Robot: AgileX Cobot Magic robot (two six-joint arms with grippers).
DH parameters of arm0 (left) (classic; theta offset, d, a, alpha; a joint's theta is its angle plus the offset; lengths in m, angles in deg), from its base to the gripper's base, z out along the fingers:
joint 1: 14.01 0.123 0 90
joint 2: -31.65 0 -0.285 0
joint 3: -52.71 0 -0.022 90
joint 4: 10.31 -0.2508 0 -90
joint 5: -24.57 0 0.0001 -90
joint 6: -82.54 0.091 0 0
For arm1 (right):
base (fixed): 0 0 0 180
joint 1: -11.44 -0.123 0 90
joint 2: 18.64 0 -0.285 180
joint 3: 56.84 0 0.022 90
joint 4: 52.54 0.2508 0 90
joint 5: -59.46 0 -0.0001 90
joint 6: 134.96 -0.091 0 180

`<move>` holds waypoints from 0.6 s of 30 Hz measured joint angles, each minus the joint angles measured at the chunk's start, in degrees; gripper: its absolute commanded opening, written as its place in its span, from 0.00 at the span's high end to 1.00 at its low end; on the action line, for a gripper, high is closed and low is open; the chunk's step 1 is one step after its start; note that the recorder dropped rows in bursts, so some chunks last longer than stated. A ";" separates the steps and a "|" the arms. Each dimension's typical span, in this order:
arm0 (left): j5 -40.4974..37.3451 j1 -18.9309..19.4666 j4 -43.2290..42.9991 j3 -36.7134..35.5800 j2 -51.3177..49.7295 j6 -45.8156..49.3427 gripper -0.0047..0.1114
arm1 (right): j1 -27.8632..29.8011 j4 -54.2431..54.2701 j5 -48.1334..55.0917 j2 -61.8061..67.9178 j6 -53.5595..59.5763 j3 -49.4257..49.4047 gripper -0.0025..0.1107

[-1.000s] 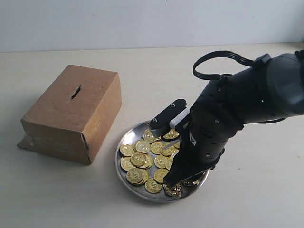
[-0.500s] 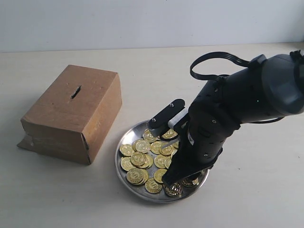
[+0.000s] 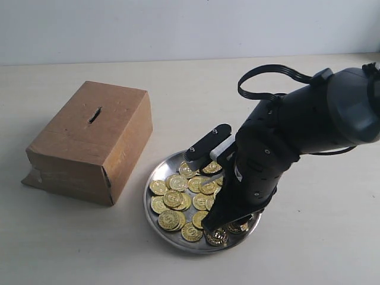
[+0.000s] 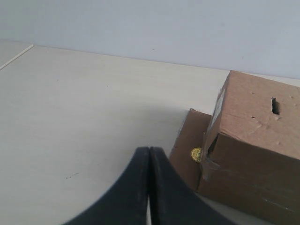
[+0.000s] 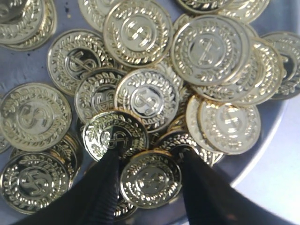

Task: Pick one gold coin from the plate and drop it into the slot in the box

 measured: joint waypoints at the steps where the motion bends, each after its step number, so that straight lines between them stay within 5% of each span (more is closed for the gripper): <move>1: 0.00 0.00 0.00 0.00 0.00 0.00 0.96 | 0.00 0.00 0.00 0.00 0.00 0.00 0.86; 6: 0.00 0.00 0.00 0.00 0.00 0.00 0.96 | 0.00 0.03 0.99 0.35 0.00 0.80 0.98; 18: 0.00 0.00 0.00 0.00 0.00 0.00 0.96 | 0.00 0.50 6.49 1.72 0.08 5.07 0.98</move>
